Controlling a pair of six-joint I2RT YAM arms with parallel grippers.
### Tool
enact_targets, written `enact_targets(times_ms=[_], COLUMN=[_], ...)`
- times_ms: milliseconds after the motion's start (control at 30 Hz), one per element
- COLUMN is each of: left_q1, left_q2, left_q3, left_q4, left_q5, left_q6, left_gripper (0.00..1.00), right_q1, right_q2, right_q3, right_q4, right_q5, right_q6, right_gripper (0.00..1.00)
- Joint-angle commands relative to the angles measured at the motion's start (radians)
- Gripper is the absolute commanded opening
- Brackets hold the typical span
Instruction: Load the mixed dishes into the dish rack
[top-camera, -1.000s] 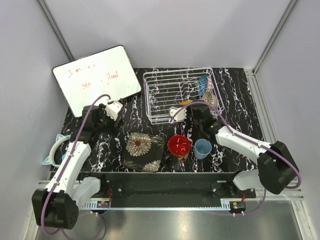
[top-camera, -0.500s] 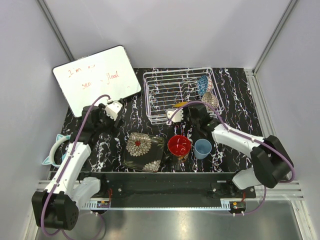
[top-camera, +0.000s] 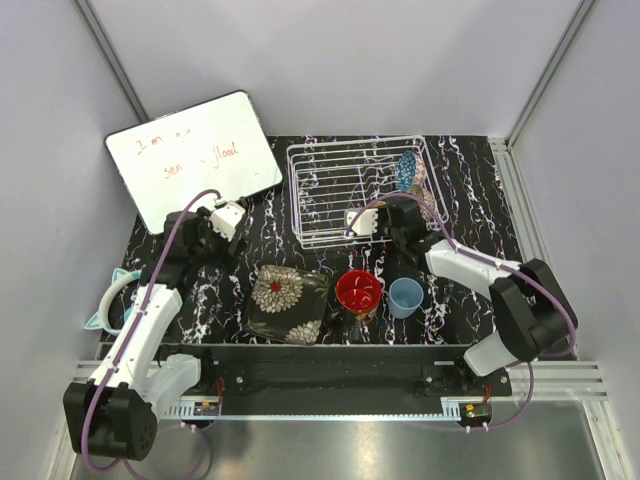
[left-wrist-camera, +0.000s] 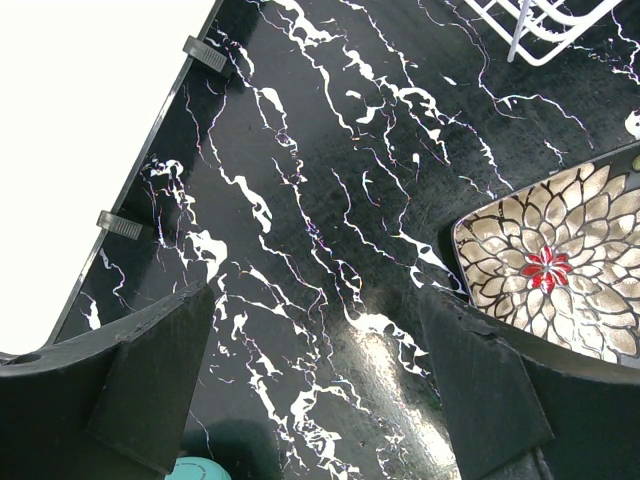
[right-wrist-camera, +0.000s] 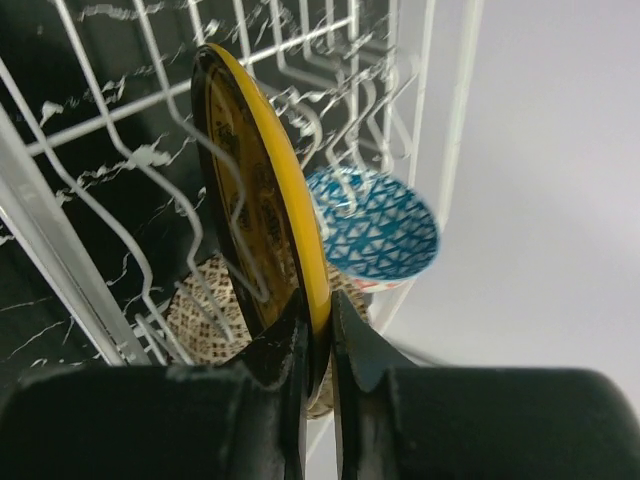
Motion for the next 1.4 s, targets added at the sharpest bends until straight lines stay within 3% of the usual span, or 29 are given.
enact_targets(times_ms=[0, 267, 400, 500, 600, 700, 733, 767, 800, 967, 1200, 1367], left_q1=[-0.008, -0.011, -0.013, -0.013, -0.014, -0.016, -0.017, -0.017, -0.017, -0.020, -0.025, -0.129], left_q2=[-0.017, -0.017, -0.014, -0.009, -0.001, 0.014, 0.018, 0.031, 0.035, 0.147, 0.564, 0.667], left_q3=[0.012, 0.002, -0.002, 0.002, 0.014, 0.038, 0.057, 0.066, 0.075, 0.214, 0.668, 0.799], left_q4=[0.045, 0.046, 0.051, 0.052, 0.051, 0.051, 0.051, 0.051, 0.054, 0.054, -0.055, -0.173], left_q5=[-0.024, -0.030, -0.026, -0.024, -0.024, -0.017, -0.012, -0.004, -0.001, 0.043, 0.131, 0.109], left_q6=[0.014, 0.027, 0.024, 0.027, 0.036, 0.042, 0.041, 0.042, 0.036, -0.036, -0.232, -0.271], left_gripper=[0.90, 0.90, 0.90, 0.90, 0.90, 0.91, 0.91, 0.91, 0.91, 0.93, 0.86, 0.85], right_q1=[-0.013, -0.022, -0.019, -0.019, -0.018, -0.007, 0.001, 0.007, 0.010, 0.019, 0.015, 0.016], right_q2=[0.061, 0.098, 0.095, 0.083, 0.070, 0.046, 0.028, 0.020, 0.009, -0.063, -0.034, -0.049], right_q3=[0.014, 0.025, 0.033, 0.033, 0.039, 0.028, 0.023, 0.025, 0.029, 0.097, 0.172, 0.186], right_q4=[-0.045, 0.005, 0.011, 0.009, -0.023, -0.037, -0.028, -0.026, -0.026, -0.034, -0.084, -0.214], right_q5=[0.016, 0.051, 0.071, 0.091, 0.105, 0.128, 0.137, 0.149, 0.172, 0.275, 0.519, 0.522], right_q6=[0.049, 0.106, 0.129, 0.154, 0.212, 0.269, 0.299, 0.319, 0.342, 0.535, 0.801, 1.005], right_gripper=[0.00, 0.06, 0.16, 0.45, 0.65, 0.75, 0.85, 0.88, 1.00, 1.00, 1.00, 1.00])
